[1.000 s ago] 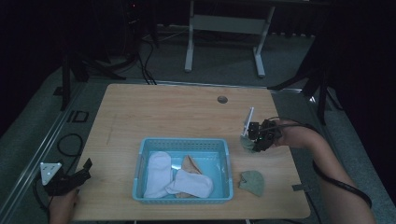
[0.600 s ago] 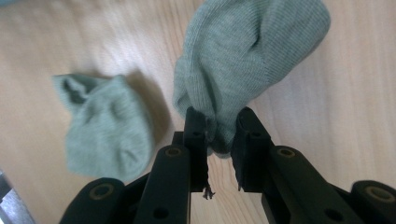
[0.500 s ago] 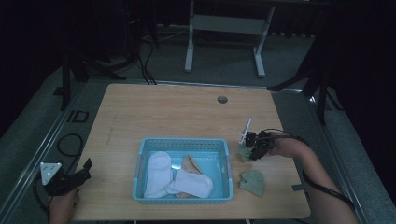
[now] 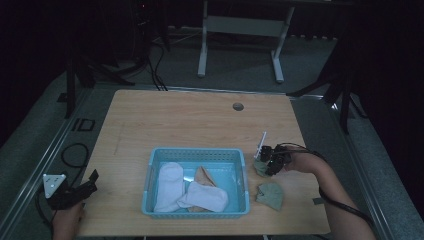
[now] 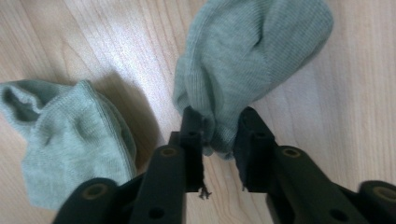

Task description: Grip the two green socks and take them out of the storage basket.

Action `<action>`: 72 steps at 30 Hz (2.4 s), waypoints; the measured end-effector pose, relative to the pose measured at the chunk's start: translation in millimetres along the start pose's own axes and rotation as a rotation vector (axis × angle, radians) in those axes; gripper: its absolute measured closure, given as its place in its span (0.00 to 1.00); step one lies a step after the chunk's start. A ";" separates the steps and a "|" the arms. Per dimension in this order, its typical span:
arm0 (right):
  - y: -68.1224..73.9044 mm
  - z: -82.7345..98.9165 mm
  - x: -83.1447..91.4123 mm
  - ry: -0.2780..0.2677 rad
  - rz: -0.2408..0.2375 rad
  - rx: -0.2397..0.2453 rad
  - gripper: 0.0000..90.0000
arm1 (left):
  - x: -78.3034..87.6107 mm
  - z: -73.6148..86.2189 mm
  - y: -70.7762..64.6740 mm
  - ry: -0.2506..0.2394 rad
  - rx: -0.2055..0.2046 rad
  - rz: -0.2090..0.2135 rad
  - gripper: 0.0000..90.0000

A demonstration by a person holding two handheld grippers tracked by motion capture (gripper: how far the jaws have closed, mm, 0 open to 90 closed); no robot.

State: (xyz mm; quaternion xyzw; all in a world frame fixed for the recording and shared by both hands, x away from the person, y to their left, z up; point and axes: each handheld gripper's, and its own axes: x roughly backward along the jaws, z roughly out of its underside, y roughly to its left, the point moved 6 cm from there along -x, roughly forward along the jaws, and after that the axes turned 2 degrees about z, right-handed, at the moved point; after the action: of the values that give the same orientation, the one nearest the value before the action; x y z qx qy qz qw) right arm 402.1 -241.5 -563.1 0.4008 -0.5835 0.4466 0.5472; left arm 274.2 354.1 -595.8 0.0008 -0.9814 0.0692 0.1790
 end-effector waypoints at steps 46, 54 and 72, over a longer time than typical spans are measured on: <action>-15.9 109.0 5.0 -0.427 0.185 -0.538 0.41 | -0.4 0.2 -0.3 0.005 -0.001 -0.001 0.01; -14.2 128.6 -7.6 -0.446 0.241 -0.658 0.33 | -0.3 0.1 -0.2 0.004 0.000 -0.001 0.01; -5.9 175.6 -18.3 -0.789 0.443 -1.074 0.11 | -0.3 0.1 0.0 0.003 0.002 0.000 0.01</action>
State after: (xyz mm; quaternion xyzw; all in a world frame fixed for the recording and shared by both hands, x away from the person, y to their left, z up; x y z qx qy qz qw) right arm 359.9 -412.1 -581.3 0.0786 -0.9463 0.0187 0.3129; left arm 274.4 354.1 -596.0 0.0010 -0.9811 0.0703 0.1802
